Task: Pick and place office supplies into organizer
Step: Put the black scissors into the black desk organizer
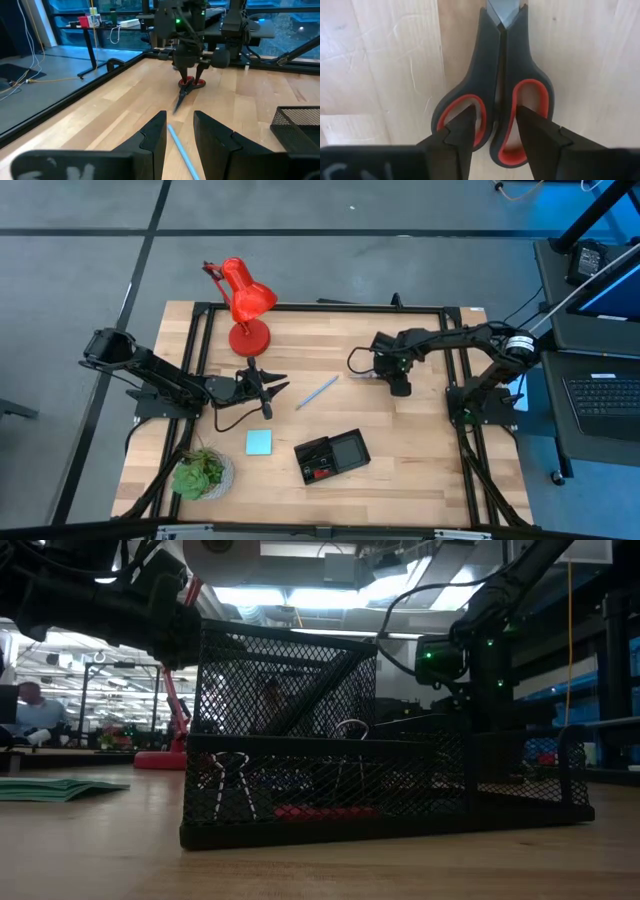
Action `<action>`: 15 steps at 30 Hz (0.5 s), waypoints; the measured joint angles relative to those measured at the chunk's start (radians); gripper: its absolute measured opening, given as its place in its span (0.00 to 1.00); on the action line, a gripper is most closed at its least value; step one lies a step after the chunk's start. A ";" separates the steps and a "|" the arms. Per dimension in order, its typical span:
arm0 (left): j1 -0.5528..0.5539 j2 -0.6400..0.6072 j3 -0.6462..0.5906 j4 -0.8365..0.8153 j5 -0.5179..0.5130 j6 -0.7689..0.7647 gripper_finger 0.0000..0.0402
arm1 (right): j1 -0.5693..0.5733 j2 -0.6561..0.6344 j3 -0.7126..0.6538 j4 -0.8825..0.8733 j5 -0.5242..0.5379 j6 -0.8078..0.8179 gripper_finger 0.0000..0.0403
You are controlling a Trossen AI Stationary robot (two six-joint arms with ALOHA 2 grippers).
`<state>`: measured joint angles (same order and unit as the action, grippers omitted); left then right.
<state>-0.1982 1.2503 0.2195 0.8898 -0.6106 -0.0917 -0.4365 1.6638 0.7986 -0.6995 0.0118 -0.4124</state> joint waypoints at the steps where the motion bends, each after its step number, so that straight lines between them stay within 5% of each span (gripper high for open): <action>1: 0.000 0.000 0.000 -0.001 0.000 0.000 0.23 | 0.005 0.000 0.000 0.001 0.006 0.011 0.37; 15: 0.000 0.000 0.000 -0.004 0.000 0.000 0.23 | 0.072 0.000 0.000 0.002 0.069 0.148 0.23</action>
<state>-0.1982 1.2503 0.2195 0.8863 -0.6106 -0.0921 -0.3642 1.6634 0.7982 -0.6977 0.0807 -0.2646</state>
